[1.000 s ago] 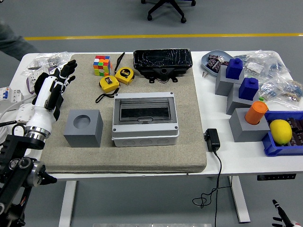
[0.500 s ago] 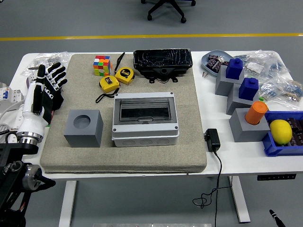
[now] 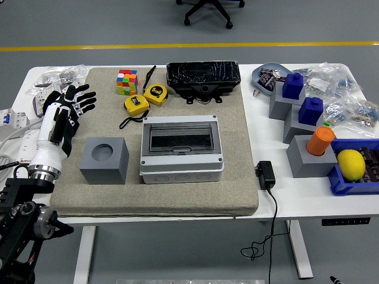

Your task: Fetch the battery,place it into the box,close the lid of the box

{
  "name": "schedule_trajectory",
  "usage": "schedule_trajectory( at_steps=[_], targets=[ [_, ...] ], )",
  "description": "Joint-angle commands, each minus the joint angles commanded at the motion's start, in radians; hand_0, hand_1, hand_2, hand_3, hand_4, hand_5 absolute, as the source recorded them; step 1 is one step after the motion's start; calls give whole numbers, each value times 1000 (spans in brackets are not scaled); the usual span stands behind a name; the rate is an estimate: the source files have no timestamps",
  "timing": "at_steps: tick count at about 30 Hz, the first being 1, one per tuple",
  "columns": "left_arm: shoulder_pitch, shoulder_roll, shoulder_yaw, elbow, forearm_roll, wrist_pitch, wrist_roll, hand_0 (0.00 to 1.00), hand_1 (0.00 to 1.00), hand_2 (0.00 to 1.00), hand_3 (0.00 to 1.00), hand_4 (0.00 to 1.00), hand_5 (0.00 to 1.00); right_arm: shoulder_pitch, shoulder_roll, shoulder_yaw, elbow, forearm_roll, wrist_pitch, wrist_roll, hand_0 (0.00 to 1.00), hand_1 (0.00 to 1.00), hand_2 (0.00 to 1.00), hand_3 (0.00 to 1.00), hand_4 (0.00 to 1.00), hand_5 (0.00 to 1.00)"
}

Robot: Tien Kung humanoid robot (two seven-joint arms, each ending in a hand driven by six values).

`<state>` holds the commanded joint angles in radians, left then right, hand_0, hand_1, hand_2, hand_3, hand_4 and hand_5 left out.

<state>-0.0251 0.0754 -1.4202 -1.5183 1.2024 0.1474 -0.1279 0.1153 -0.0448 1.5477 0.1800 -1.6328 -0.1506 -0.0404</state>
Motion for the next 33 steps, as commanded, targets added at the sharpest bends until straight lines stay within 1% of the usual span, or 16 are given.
schedule_trajectory(
  at_steps=[4, 5, 8, 10, 11, 16, 17, 20, 22, 23, 28, 29, 33],
  targets=[
    [1, -1, -4, -1, 5, 3, 4, 693, 708, 681, 712, 998, 879, 1, 0, -21, 0, 3, 0, -4, 419, 343, 322, 259, 725, 426],
    [1, -1, -4, -1, 7, 3, 6, 687, 707, 682, 712, 998, 884, 1, 0, -25, 0, 4, -1, -4, 413, 322, 304, 204, 597, 387],
    [4, -1, -4, -2, 8, 2, 9, 687, 707, 682, 712, 998, 884, 3, 1, -41, 0, 19, 0, -3, 413, 322, 304, 204, 597, 387],
    [3, -1, -6, -2, 11, 2, 11, 687, 707, 682, 712, 998, 884, 4, 0, -64, 0, 44, 11, -6, 413, 322, 304, 204, 597, 387],
    [3, -1, -7, -2, 15, 2, 13, 686, 706, 682, 714, 998, 864, 5, -1, -75, 0, 59, 22, -9, 539, 518, 458, 328, 851, 415],
    [-1, -1, -14, 0, 42, -1, 32, 686, 706, 682, 714, 998, 864, 6, -2, -97, 0, 121, 63, -18, 539, 518, 458, 328, 851, 415],
    [-2, -2, -15, 1, 45, -1, 34, 698, 759, 735, 736, 998, 844, 6, -2, -98, 0, 123, 64, -18, 717, 688, 657, 554, 998, 581],
    [0, -3, -19, 2, 72, 0, 56, 698, 759, 735, 736, 998, 844, 6, -2, -94, 0, 131, 71, -17, 717, 688, 657, 554, 998, 581],
    [0, -3, -20, 3, 78, -2, 56, 698, 759, 735, 736, 998, 844, 6, -3, -90, 0, 133, 72, -14, 717, 688, 657, 554, 998, 581],
    [0, -3, -20, 3, 80, -2, 53, 759, 855, 839, 808, 998, 827, 6, -3, -87, 0, 134, 72, -13, 824, 753, 726, 736, 998, 674],
    [-1, -3, -23, 5, 90, -14, 44, 759, 855, 839, 808, 998, 827, 7, -2, -78, 0, 137, 70, -9, 824, 753, 726, 736, 998, 674],
    [-1, -3, -23, 6, 91, -17, 45, 804, 897, 872, 826, 998, 820, 8, -2, -78, 0, 138, 70, -8, 835, 764, 735, 752, 998, 700],
    [-2, -4, -26, 8, 92, -19, 46, 804, 897, 872, 826, 998, 820, 13, -1, -75, 0, 137, 70, -8, 835, 764, 735, 752, 998, 700]
  ],
)
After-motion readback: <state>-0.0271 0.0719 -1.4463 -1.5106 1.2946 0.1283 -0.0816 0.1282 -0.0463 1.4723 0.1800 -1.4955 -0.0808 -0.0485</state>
